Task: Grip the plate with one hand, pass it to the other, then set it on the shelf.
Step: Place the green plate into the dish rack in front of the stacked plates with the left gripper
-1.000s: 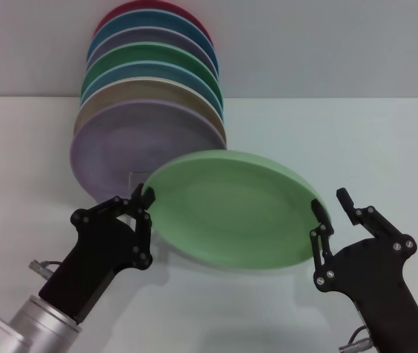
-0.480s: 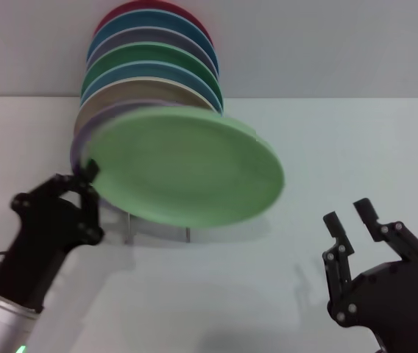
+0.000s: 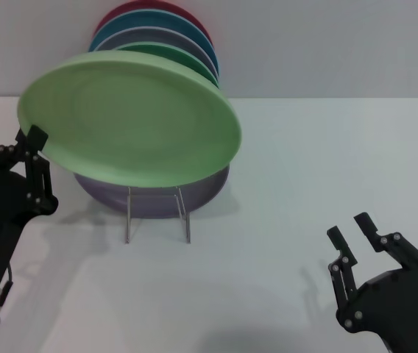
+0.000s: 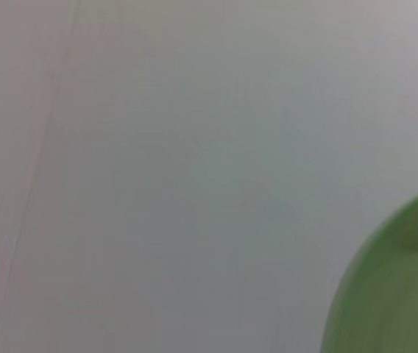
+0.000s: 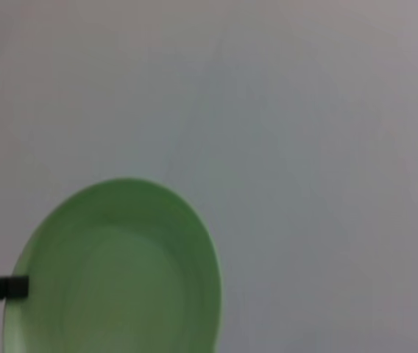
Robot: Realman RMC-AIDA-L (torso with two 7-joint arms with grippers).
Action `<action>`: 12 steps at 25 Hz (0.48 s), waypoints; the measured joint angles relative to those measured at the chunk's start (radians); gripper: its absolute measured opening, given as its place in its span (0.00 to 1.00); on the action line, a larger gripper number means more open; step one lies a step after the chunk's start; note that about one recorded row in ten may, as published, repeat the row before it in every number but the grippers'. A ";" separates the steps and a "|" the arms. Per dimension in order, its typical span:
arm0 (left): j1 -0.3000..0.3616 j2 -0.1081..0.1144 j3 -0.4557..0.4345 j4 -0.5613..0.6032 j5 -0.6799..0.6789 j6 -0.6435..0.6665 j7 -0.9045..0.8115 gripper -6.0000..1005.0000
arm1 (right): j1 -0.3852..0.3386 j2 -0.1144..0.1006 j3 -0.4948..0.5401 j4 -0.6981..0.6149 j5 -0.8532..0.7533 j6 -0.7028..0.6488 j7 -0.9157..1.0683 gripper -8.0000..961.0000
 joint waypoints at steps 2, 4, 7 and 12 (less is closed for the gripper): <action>-0.008 -0.001 -0.004 0.013 -0.001 -0.003 0.000 0.09 | 0.003 0.001 0.003 -0.017 0.009 0.002 0.022 0.26; -0.019 -0.004 -0.019 0.032 -0.003 -0.015 0.002 0.10 | 0.005 0.000 0.008 -0.033 0.015 -0.001 0.058 0.26; -0.028 -0.005 -0.044 0.049 -0.003 -0.034 0.010 0.10 | 0.006 -0.001 0.018 -0.055 0.016 -0.005 0.082 0.26; -0.040 -0.005 -0.062 0.071 -0.003 -0.055 0.011 0.11 | 0.001 -0.002 0.034 -0.076 0.017 -0.006 0.085 0.26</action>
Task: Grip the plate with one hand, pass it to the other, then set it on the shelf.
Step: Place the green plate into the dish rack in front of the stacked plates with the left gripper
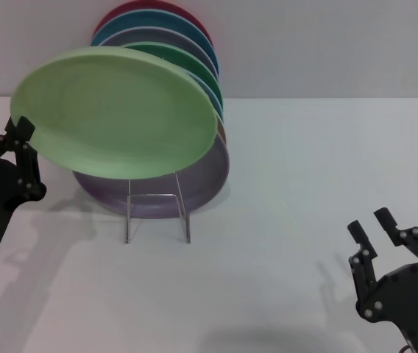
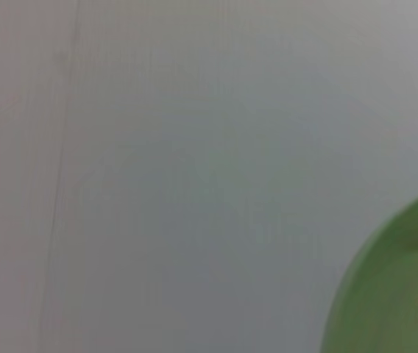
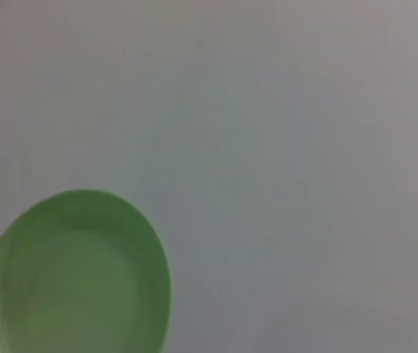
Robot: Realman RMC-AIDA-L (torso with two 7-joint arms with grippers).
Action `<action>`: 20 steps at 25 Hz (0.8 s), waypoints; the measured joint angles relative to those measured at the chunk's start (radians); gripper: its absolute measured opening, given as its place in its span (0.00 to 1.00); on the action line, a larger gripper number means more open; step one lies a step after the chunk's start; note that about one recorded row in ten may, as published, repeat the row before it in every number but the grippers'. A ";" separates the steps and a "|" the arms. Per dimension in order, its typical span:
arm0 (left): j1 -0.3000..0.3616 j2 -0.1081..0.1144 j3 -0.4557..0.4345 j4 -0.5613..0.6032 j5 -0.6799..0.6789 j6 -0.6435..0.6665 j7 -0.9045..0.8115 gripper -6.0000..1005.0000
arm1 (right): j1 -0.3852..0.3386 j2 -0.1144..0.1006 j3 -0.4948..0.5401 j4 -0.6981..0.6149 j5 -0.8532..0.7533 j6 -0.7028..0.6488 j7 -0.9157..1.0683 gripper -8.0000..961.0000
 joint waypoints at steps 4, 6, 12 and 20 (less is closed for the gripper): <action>-0.001 -0.002 -0.002 0.011 0.001 -0.007 0.001 0.11 | -0.002 -0.001 0.009 -0.008 0.000 0.000 0.000 0.26; 0.002 -0.003 0.002 0.011 0.004 -0.007 0.002 0.11 | -0.002 0.000 0.009 -0.011 0.001 -0.001 0.001 0.26; 0.010 -0.004 0.018 0.012 0.006 -0.014 0.002 0.12 | -0.003 -0.002 0.017 -0.013 0.001 -0.003 0.001 0.26; 0.007 -0.007 0.028 0.009 0.006 -0.056 0.048 0.13 | -0.003 -0.004 0.019 -0.014 0.001 -0.013 0.001 0.26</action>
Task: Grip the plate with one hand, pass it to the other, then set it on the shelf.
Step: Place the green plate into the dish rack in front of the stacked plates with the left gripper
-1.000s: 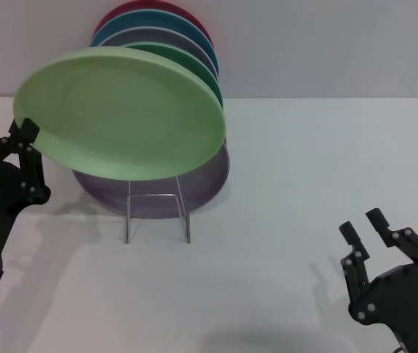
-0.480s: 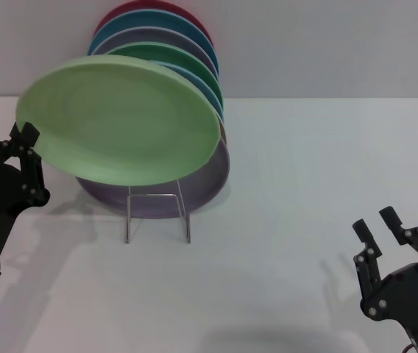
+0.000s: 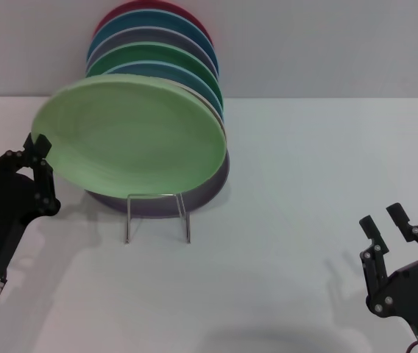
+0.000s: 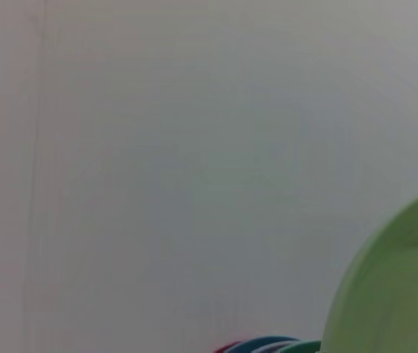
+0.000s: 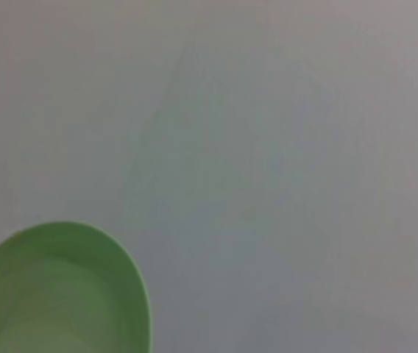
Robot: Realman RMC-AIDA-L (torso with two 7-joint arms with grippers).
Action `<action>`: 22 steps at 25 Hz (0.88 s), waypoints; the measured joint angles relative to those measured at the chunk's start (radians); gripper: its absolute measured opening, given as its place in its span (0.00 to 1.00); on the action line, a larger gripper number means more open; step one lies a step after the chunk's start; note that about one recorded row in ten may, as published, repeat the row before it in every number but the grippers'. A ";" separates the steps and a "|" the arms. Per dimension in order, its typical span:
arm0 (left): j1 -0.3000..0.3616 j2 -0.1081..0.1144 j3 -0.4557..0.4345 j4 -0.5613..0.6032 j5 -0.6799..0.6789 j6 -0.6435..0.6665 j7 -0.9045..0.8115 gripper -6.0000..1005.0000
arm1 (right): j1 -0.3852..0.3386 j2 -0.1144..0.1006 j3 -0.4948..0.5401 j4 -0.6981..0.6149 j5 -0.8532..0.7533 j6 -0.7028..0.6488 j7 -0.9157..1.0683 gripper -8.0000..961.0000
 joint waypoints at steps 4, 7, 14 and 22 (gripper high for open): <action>0.000 -0.002 0.014 0.002 0.000 -0.014 0.012 0.13 | -0.001 0.000 0.000 -0.002 0.000 -0.001 0.000 0.26; 0.003 -0.002 0.018 0.002 -0.001 -0.029 0.025 0.14 | -0.001 0.000 0.000 -0.006 0.000 -0.001 0.000 0.26; 0.004 -0.004 0.038 -0.007 -0.001 -0.079 0.077 0.15 | 0.003 0.001 0.000 -0.010 0.000 -0.003 0.000 0.26; 0.001 -0.005 0.040 -0.008 -0.001 -0.122 0.092 0.15 | 0.011 0.001 0.002 -0.011 0.000 -0.002 0.000 0.26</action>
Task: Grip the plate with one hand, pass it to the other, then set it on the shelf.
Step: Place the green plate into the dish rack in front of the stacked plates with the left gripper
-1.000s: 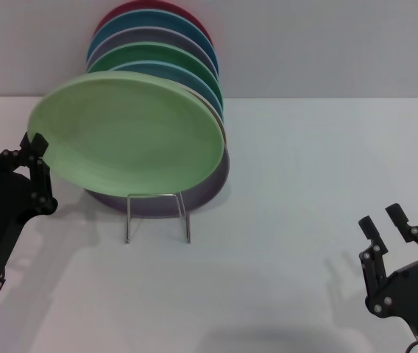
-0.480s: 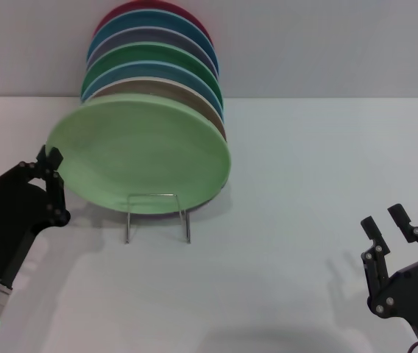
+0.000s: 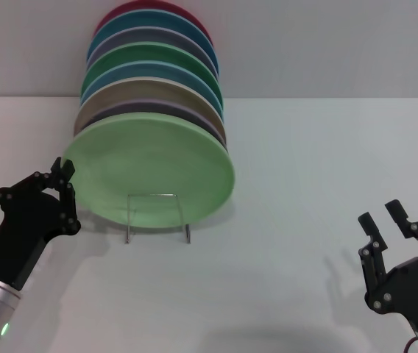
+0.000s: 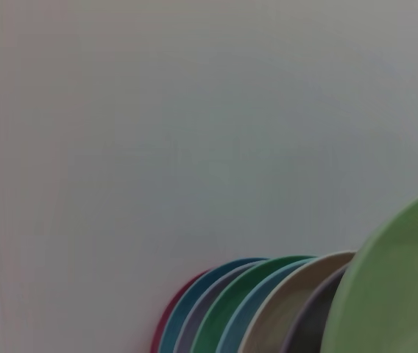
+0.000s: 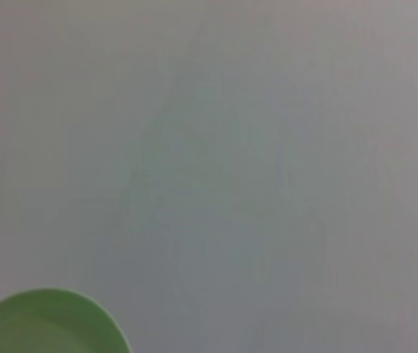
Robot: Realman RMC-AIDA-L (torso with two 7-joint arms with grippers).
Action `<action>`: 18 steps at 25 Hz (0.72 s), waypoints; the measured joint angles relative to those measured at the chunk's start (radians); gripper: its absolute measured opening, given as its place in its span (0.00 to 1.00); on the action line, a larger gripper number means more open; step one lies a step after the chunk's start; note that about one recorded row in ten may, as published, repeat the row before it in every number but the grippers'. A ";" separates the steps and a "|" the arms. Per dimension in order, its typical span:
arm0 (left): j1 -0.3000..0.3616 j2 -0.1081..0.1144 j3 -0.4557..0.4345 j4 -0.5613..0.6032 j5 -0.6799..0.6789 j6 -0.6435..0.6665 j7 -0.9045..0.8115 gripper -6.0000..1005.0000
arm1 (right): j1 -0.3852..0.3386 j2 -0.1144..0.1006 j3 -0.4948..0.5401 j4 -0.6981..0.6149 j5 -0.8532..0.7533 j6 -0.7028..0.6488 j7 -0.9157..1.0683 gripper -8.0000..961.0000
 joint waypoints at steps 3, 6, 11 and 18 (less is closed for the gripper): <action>-0.005 0.000 0.002 0.000 0.000 -0.021 0.008 0.16 | 0.005 0.000 0.001 0.000 0.000 0.005 0.000 0.26; -0.006 0.001 0.007 0.000 0.000 -0.033 0.008 0.16 | 0.011 0.000 0.003 -0.002 0.000 0.007 0.000 0.26; -0.006 0.001 0.007 0.000 0.000 -0.042 0.008 0.17 | 0.016 0.000 0.005 -0.012 0.000 0.008 0.010 0.26; 0.002 0.002 0.008 -0.001 0.001 -0.022 0.007 0.18 | 0.024 0.000 0.014 -0.021 0.000 0.011 0.028 0.26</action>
